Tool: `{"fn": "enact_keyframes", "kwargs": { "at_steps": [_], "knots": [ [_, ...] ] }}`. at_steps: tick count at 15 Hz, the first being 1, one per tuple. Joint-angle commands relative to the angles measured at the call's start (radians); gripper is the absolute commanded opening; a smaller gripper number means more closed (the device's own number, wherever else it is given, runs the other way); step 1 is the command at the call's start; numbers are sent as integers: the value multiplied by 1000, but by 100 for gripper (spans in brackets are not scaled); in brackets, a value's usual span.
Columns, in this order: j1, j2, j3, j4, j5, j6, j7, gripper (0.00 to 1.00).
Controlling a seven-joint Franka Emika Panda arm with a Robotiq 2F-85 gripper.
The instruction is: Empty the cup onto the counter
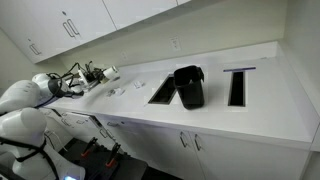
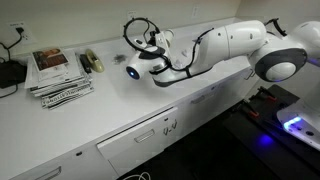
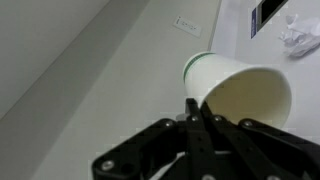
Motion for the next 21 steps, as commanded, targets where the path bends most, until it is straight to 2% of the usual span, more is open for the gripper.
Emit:
{"fn": "enact_keyframes", "kwargs": {
  "at_steps": [1, 12, 21],
  "knots": [
    [-5, -23, 44, 39, 37, 21, 6, 1],
    [-40, -84, 222, 132, 149, 83, 18, 1],
    [-139, -163, 403, 121, 278, 172, 11, 1]
  ]
}}
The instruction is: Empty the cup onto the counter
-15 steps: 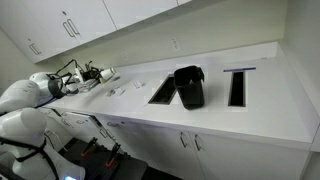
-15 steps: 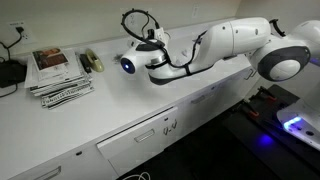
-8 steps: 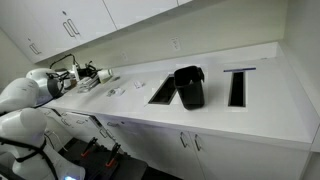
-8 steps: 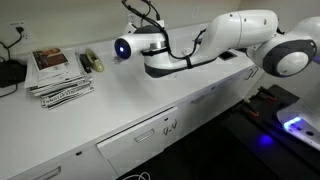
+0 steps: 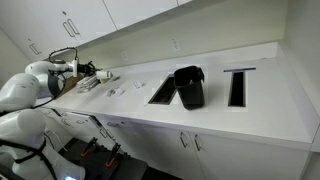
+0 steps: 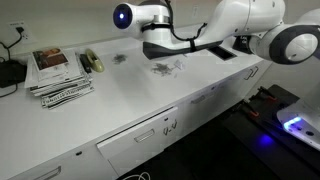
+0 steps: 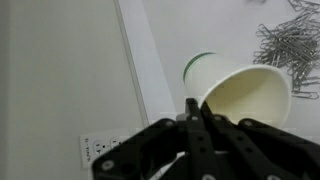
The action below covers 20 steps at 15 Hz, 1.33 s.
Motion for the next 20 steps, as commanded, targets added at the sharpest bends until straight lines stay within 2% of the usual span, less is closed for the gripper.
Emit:
{"fn": "enact_keyframes", "kwargs": {
  "at_steps": [1, 11, 17, 19, 20],
  "knots": [
    [-54, -50, 72, -37, 62, 60, -12, 1],
    [-161, -76, 246, -61, 138, 165, -3, 1],
    [-207, -89, 318, -117, 154, 149, -7, 1],
    [-224, -104, 332, -156, 148, 138, -6, 1],
    [-221, -117, 316, -181, 131, 93, 0, 1]
  ]
}}
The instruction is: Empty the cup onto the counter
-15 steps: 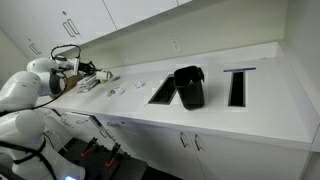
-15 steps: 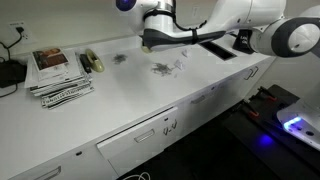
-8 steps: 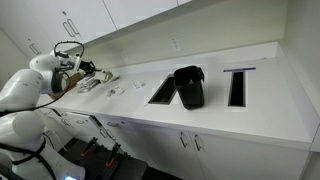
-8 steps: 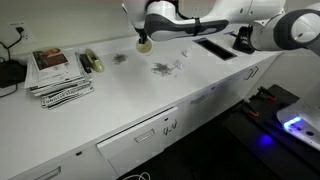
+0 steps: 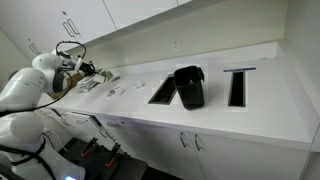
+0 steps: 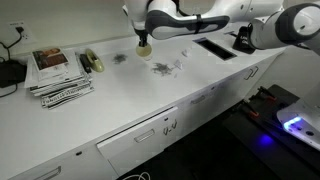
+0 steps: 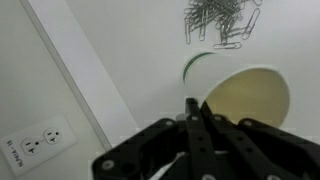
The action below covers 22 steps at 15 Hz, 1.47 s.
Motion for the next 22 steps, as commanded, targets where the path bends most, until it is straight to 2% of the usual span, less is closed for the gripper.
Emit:
{"fn": "enact_keyframes", "kwargs": {
  "at_steps": [1, 5, 6, 9, 16, 22],
  "knots": [
    [-5, -5, 1, -16, -1, -12, 0, 4],
    [-18, -25, 1, -58, -2, -33, 0, 4],
    [-19, -27, 1, -62, -2, -34, 0, 1],
    [-38, -27, 31, -61, 26, 9, -4, 1],
    [-118, -37, 150, -94, 149, 74, -35, 1],
    [-174, -57, 209, -142, 170, 84, -21, 1]
  ]
}}
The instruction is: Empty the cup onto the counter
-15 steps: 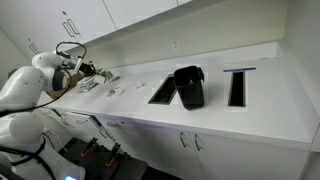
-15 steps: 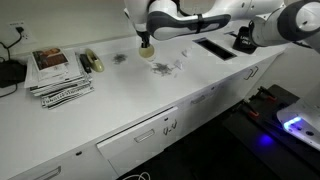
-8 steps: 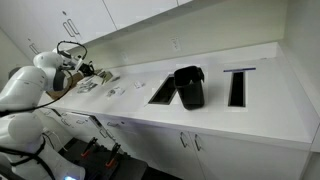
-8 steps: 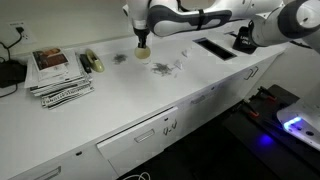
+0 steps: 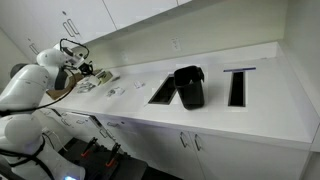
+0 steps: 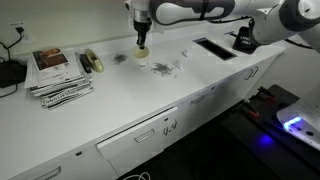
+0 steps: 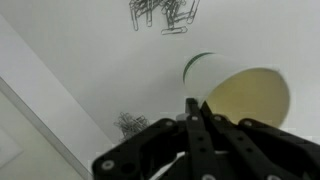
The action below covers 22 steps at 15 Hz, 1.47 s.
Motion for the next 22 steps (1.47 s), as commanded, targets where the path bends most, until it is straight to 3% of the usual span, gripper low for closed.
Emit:
{"fn": "enact_keyframes", "kwargs": {
  "at_steps": [1, 8, 16, 22],
  "knots": [
    [-65, -38, 46, -90, 26, 33, -4, 1],
    [-184, -37, 149, -234, 43, 109, 28, 1],
    [-335, -53, 204, -465, 28, 198, 81, 1],
    [-409, -56, 240, -582, 24, 231, 95, 1]
  ]
}}
